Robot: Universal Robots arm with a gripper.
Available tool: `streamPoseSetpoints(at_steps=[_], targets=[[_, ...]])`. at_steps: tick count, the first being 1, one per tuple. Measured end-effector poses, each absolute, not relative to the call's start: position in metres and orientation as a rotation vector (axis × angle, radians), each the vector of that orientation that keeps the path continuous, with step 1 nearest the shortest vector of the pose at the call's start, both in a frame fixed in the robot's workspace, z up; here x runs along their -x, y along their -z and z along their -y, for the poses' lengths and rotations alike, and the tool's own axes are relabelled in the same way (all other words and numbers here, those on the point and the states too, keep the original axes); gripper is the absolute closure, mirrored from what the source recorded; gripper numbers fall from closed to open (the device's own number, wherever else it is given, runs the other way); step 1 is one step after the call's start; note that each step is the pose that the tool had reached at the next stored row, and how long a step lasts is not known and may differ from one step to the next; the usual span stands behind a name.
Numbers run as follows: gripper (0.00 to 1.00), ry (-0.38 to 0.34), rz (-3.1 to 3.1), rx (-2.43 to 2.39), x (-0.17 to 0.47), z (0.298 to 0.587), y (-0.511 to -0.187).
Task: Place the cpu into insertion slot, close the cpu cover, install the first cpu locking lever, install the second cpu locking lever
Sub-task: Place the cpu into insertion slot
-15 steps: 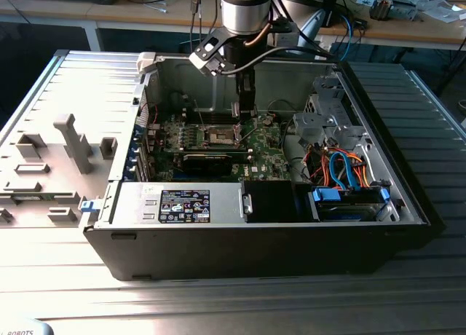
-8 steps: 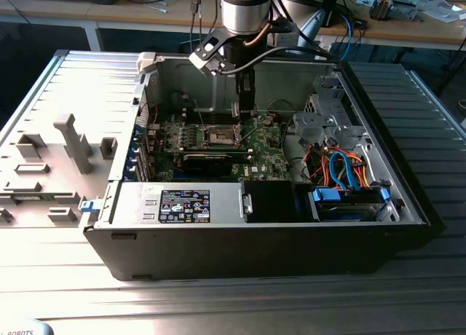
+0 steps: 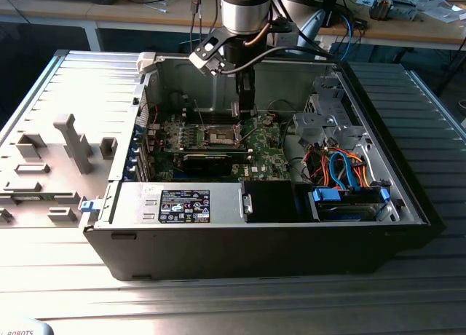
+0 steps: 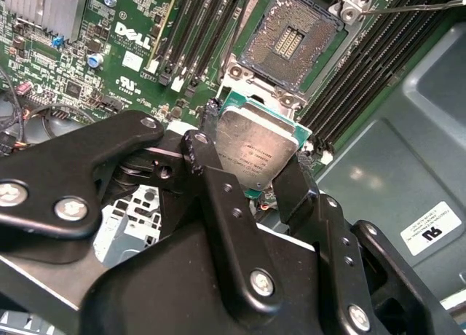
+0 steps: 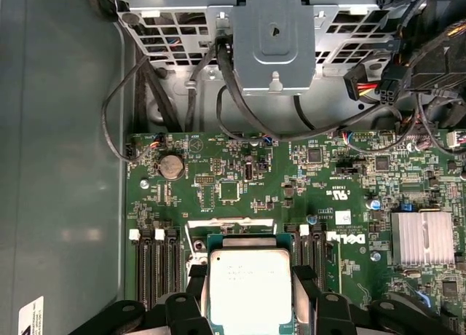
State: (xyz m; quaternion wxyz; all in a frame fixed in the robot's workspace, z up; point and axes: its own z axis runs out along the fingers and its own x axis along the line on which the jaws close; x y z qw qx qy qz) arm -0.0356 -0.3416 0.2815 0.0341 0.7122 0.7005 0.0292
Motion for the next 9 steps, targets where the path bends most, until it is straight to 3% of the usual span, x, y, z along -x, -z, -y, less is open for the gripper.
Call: streamPoseSetpoints(at_steps=[9], targets=[[0.45,-0.082,-2.156,-2.182,0.0405,0.3353,-0.2801]])
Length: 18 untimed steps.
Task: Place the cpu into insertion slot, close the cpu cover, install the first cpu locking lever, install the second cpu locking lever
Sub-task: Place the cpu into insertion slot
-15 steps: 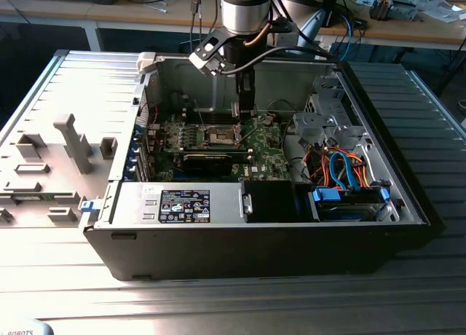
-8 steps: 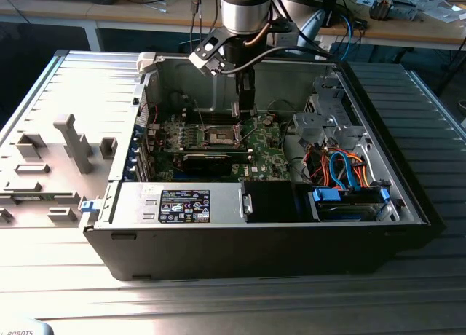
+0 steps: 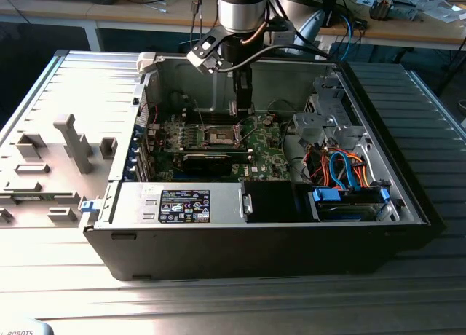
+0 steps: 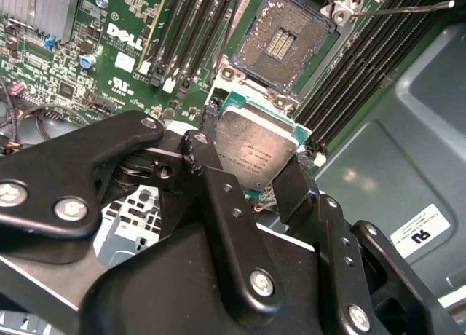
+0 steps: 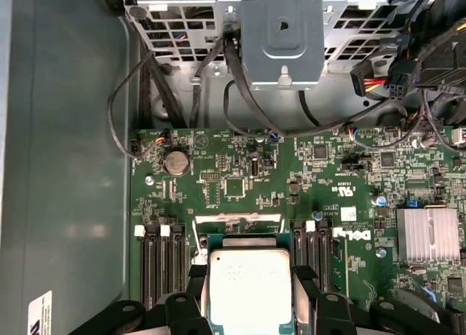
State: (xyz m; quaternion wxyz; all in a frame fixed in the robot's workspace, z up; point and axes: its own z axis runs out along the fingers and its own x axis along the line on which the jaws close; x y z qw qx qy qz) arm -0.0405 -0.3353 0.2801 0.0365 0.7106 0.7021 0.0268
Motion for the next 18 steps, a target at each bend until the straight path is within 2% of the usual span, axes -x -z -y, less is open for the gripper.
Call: streamPoseSetpoints(at_steps=[18], targets=[[0.45,-0.083,-2.163,-2.175,0.0441,0.3353,-0.2766]])
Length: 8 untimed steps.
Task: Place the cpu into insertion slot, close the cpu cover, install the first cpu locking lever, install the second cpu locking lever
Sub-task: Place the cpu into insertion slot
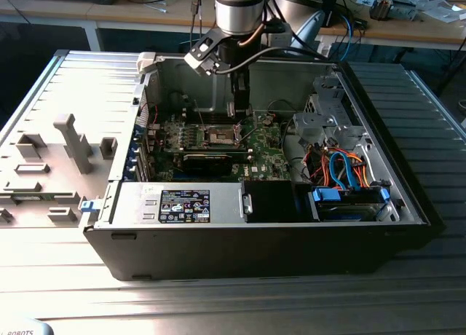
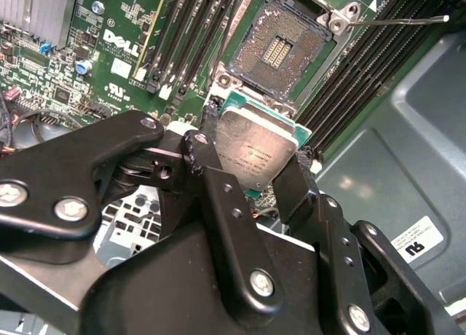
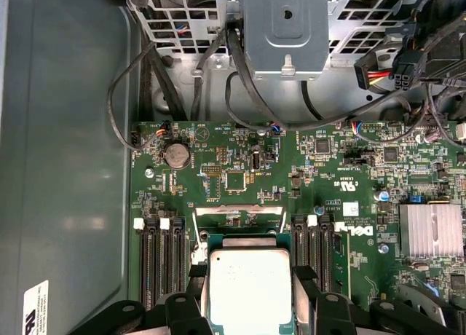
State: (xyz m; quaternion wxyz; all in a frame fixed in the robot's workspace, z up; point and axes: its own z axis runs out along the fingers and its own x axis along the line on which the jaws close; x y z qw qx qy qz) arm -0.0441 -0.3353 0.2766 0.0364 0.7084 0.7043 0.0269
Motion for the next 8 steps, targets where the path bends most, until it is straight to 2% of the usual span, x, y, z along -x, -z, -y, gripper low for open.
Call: streamPoseSetpoints(at_steps=[8], targets=[[0.45,-0.083,-2.163,-2.175,0.0443,0.3353,-0.2751]])
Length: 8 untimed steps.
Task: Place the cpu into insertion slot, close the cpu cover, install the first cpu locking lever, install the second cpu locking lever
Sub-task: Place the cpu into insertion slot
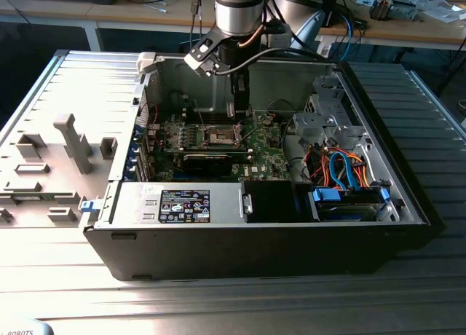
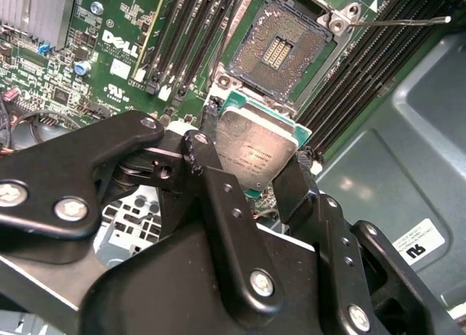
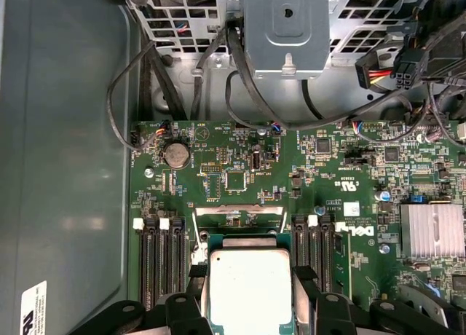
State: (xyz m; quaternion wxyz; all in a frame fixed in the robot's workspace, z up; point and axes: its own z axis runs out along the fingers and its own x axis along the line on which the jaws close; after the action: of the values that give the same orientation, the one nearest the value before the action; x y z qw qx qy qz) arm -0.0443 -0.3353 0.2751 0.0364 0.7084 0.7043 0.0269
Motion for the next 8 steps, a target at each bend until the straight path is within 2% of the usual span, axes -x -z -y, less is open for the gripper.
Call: streamPoseSetpoints(at_steps=[8], targets=[[0.45,-0.083,-2.163,-2.175,0.0446,0.3353,-0.2734]])
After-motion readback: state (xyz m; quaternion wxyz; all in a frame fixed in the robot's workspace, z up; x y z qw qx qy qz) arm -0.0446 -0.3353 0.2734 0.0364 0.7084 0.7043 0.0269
